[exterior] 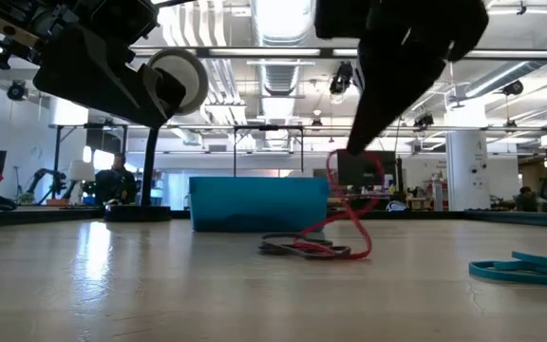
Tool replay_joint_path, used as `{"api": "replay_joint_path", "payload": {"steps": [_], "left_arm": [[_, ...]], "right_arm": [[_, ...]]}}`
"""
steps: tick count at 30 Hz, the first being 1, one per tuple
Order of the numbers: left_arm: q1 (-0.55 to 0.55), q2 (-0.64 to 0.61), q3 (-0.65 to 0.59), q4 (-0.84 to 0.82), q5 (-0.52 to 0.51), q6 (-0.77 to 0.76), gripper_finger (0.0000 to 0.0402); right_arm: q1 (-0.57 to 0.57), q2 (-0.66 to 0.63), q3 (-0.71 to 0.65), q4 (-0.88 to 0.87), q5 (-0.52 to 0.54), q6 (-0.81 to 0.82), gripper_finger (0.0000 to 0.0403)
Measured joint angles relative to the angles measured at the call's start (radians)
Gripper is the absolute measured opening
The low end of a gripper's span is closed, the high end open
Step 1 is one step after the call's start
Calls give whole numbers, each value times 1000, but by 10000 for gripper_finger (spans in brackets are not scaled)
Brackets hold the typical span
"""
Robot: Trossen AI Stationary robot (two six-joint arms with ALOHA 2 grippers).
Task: Pick and place rubber bands into bin
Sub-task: Put the red rubber band into the blue bin
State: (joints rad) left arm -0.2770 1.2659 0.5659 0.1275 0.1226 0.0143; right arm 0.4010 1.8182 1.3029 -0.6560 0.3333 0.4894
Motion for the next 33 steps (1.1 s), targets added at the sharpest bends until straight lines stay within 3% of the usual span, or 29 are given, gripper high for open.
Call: {"api": "replay_joint_path", "payload": {"steps": [5, 12, 21, 26, 29, 33], "left_arm": [[0, 0, -1, 1, 0, 0, 118], [0, 0, -1, 1, 0, 1, 118], [0, 0, -1, -4, 0, 2, 118], [0, 0, -2, -5, 0, 2, 118], [0, 0, -3, -4, 0, 2, 118], [0, 0, -3, -2, 0, 2, 118]], "right_arm": [[3, 5, 4, -37, 29, 53, 8], [46, -30, 104, -30, 48, -63, 8], [92, -86, 231, -36, 193, -209, 8], [104, -112, 233, -62, 297, -179, 8], [96, -105, 232, -157, 261, -69, 8], [95, -82, 223, -91, 70, -102, 8]]}}
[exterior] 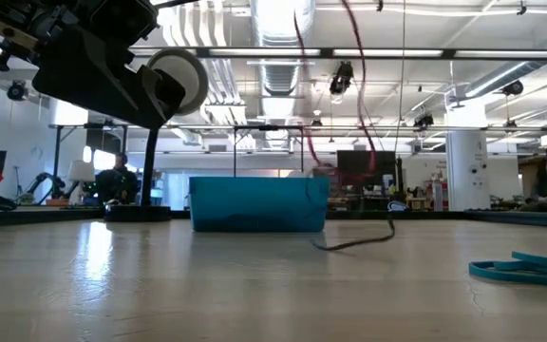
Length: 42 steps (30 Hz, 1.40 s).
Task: Pick and place rubber bands into bin
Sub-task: Put the red rubber band into the blue bin
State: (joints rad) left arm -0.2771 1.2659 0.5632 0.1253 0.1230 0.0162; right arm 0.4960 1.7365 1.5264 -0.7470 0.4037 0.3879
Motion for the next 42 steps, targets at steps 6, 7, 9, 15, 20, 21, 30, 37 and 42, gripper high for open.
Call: {"api": "replay_joint_path", "payload": {"steps": [6, 7, 9, 15, 20, 21, 30, 37, 42], "left_arm": [[0, 0, 0, 15, 0, -1, 118], [-1, 0, 0, 21, 0, -1, 118], [-1, 0, 0, 24, 0, -3, 118], [-1, 0, 0, 26, 0, -5, 118], [-1, 0, 0, 26, 0, -9, 118], [0, 0, 0, 25, 0, -9, 118], [0, 0, 0, 25, 0, -3, 118], [0, 0, 0, 25, 0, -2, 118], [0, 0, 0, 25, 0, 1, 118]], "right_arm": [[4, -2, -1, -107, 91, 72, 8], [-6, 0, -4, -146, 91, 116, 8], [-22, 3, -23, -122, 42, 135, 9], [-27, 9, -86, -158, 104, 195, 9], [-81, 9, -165, -139, -89, 324, 9], [-75, 9, -180, -65, -142, 276, 8], [-121, 9, -274, -139, -82, 369, 8], [-172, 8, -395, -156, -32, 485, 8], [-200, 9, -464, -151, -38, 554, 8]]}}
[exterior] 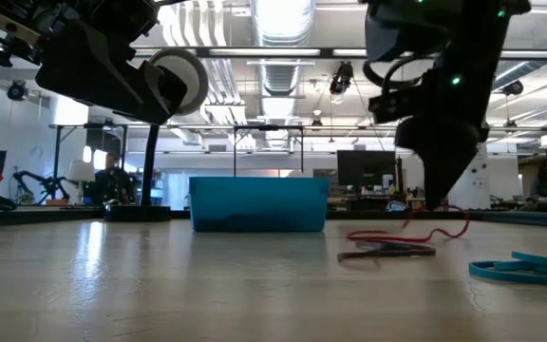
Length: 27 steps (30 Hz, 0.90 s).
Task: Pick and place rubber bands into bin
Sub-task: Put the red rubber band into the blue bin
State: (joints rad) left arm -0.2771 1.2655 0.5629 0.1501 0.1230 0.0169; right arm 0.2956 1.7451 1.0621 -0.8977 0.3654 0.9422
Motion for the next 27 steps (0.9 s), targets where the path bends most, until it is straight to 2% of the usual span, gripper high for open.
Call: {"api": "replay_joint_path", "payload": {"steps": [7, 19, 27], "left_arm": [[0, 0, -1, 0, 0, 0, 118], [0, 5, -1, -2, 0, 0, 118], [0, 5, -2, -1, 0, 0, 118]], "right_arm": [[1, 0, -24, 56, -14, 2, 14], [-10, 0, 26, 63, 8, -104, 70], [-16, -1, -4, 87, -44, -173, 115]]}}
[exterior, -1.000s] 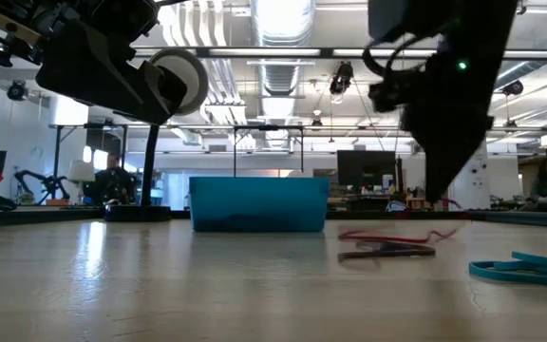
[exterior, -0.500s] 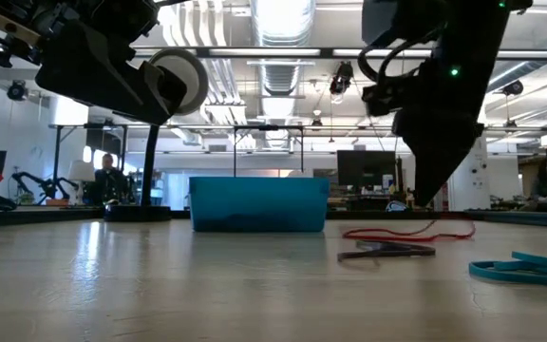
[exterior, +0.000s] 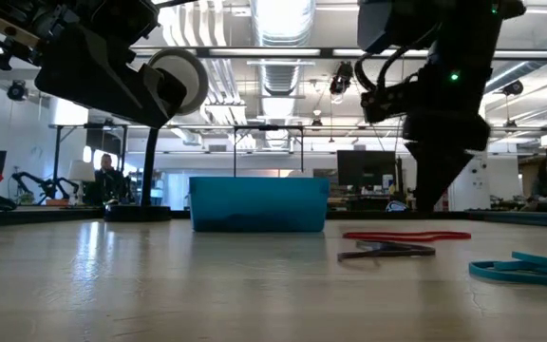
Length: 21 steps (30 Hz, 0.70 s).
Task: Pick and place rubber bands into bin
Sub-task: Put the red rubber band into the blue bin
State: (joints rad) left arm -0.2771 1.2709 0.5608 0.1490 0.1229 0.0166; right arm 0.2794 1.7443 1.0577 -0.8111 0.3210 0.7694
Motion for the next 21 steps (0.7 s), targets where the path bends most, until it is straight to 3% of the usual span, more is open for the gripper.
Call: {"api": "replay_joint_path", "payload": {"steps": [9, 21], "left_arm": [[-1, 0, 0, 0, 0, 0, 118], [-1, 0, -3, 0, 0, 16, 118]], "right_arm": [[2, 0, -71, 243, -162, -248, 158], [2, 5, -127, 281, -170, -212, 155]]}}
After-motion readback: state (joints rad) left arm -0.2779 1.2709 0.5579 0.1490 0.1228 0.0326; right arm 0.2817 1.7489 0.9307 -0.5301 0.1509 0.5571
